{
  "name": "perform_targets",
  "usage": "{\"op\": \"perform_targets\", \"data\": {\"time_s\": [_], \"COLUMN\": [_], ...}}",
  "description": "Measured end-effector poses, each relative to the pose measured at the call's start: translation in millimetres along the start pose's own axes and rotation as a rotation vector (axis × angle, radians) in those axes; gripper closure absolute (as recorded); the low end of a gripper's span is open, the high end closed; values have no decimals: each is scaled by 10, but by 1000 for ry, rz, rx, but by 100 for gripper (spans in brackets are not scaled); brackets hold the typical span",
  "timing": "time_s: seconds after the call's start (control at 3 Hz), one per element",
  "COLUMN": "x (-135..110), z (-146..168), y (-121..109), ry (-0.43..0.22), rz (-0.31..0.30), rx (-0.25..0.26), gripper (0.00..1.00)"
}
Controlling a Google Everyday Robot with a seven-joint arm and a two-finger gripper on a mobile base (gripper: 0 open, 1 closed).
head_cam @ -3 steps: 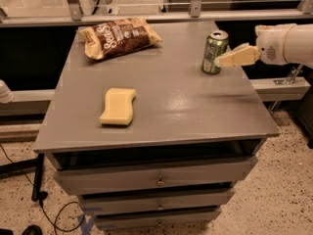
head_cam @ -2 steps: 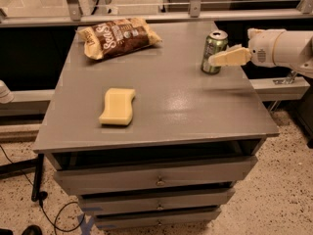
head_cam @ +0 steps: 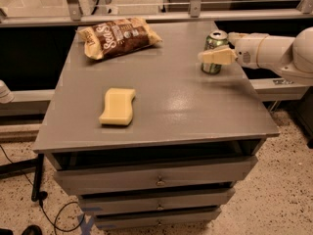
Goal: Move green can near sponge
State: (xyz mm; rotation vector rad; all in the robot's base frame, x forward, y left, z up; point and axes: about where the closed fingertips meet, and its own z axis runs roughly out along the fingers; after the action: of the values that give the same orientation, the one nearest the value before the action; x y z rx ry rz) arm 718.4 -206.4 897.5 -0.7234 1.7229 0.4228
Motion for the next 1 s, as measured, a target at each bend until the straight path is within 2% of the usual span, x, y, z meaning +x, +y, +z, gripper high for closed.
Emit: {"op": "perform_targets", "data": {"time_s": [0.67, 1.0], "x": [-91, -228], "z": [88, 56], "y": [207, 304], "ry": [-39, -71], "rz": [2, -3], "rx": [-84, -119], "gripper": [64, 88]}}
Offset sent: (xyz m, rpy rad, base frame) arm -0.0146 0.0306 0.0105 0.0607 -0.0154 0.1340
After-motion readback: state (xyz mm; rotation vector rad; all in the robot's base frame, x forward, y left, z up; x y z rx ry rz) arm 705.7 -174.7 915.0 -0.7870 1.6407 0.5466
